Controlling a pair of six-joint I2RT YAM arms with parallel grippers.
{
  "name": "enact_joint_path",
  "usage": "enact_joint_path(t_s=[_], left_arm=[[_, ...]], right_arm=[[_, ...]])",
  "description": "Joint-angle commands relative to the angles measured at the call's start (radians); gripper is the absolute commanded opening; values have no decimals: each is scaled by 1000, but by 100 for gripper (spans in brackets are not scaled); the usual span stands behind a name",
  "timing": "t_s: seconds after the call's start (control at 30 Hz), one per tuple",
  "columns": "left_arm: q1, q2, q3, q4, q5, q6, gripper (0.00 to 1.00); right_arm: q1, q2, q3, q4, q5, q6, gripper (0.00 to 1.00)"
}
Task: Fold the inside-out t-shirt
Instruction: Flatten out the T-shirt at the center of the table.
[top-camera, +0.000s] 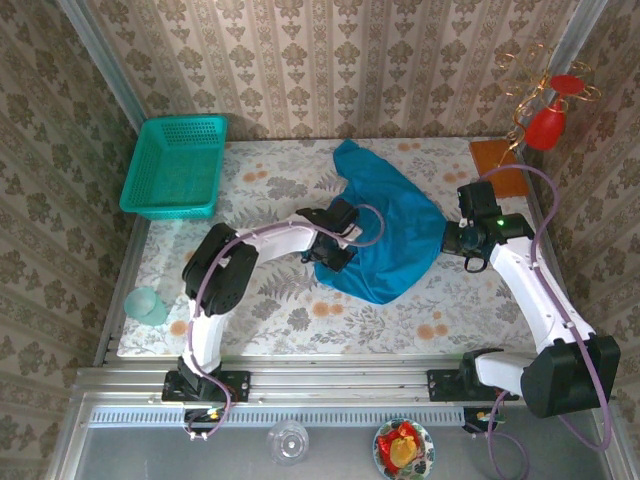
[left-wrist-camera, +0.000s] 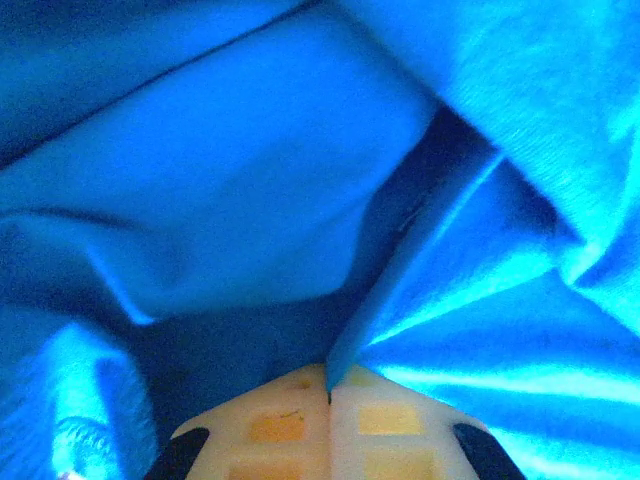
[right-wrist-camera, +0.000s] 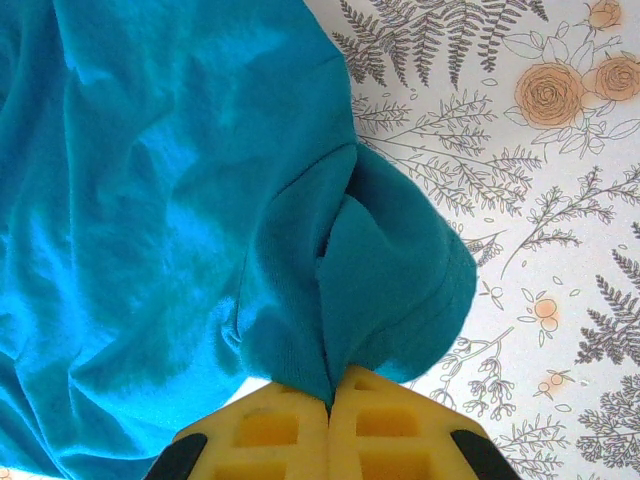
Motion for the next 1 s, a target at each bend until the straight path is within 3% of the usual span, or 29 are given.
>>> enact_joint_path(t_s=[0.0,0.2,0.43,0.57,0.8,0.97], left_arm=[[82,-173,-15,23,95,-25,0],[301,-492,-13,69,261,-86,0],[582,-789,-77,341,567,-271,0],[604,-829,-114,481,673,-348,0],[601,-841,-237,664,694,-458,0],[660,-838,-106,639,705,-460,0]], right_arm=[[-7,-8,61,-19,27,3,0],[-13,25,188,-31,37,-30,0],[-13,22,369,-14,8,-52,0],[-13,29,589,-64,68,-97,0],[-13,66,1090,-98,227,-152,0],[-13,63,1078,-15,137,-138,0]])
